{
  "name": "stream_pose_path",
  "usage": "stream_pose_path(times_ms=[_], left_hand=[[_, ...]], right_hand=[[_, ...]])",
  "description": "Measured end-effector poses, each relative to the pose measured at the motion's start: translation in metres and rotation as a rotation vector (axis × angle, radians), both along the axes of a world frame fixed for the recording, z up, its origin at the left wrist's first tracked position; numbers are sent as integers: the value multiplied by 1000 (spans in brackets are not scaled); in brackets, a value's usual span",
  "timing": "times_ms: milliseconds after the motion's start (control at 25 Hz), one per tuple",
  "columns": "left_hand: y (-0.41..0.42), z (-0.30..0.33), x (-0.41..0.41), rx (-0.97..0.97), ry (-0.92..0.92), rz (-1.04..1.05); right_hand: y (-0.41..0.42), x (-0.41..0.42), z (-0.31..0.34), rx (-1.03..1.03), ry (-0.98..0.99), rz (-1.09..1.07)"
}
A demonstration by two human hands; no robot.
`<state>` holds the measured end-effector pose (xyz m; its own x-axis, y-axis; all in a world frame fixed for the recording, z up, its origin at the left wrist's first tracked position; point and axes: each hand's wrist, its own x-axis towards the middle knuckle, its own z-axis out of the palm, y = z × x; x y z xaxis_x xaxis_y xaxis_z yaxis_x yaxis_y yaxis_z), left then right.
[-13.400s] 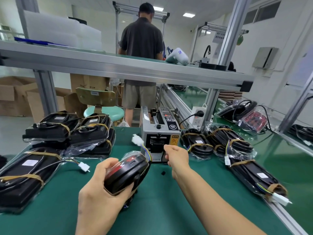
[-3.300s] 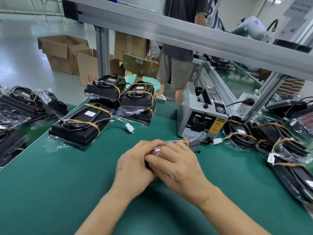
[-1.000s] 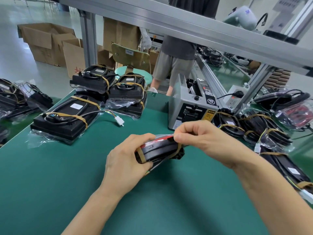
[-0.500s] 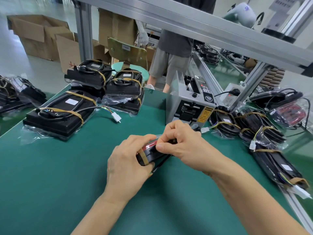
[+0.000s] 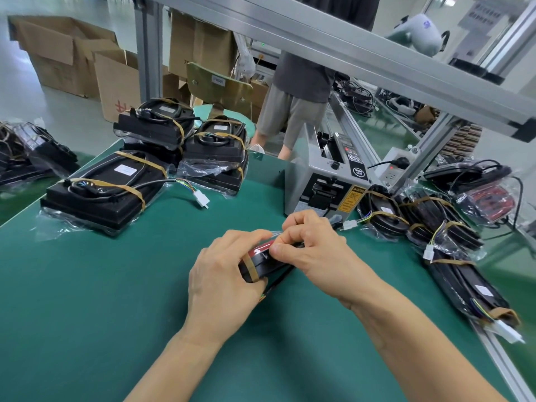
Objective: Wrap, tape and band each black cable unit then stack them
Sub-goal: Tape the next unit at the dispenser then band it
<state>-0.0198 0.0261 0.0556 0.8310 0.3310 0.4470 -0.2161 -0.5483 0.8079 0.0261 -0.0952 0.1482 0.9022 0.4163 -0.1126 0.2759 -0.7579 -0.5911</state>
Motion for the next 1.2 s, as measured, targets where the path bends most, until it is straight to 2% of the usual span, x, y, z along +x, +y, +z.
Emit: stream_pose_path(times_ms=[600, 680, 800, 840, 960, 1080, 1200], left_hand=[[1, 2, 0, -6, 12, 10], [3, 2, 0, -3, 18, 8], [2, 4, -1, -3, 30, 3], [2, 5, -1, -4, 30, 2], [3, 4, -1, 8, 29, 3], [4, 6, -1, 16, 53, -4], [8, 8, -2, -20, 47, -40]], right_hand=[[8, -4, -23, -9, -229, -28], [7, -2, -26, 79, -232, -85], [3, 1, -27, 370, -106, -180], [3, 0, -29, 393, -87, -168], [7, -1, -38, 315, -150, -134], [5, 1, -43, 350, -187, -122], [5, -2, -44, 250, -246, -42]])
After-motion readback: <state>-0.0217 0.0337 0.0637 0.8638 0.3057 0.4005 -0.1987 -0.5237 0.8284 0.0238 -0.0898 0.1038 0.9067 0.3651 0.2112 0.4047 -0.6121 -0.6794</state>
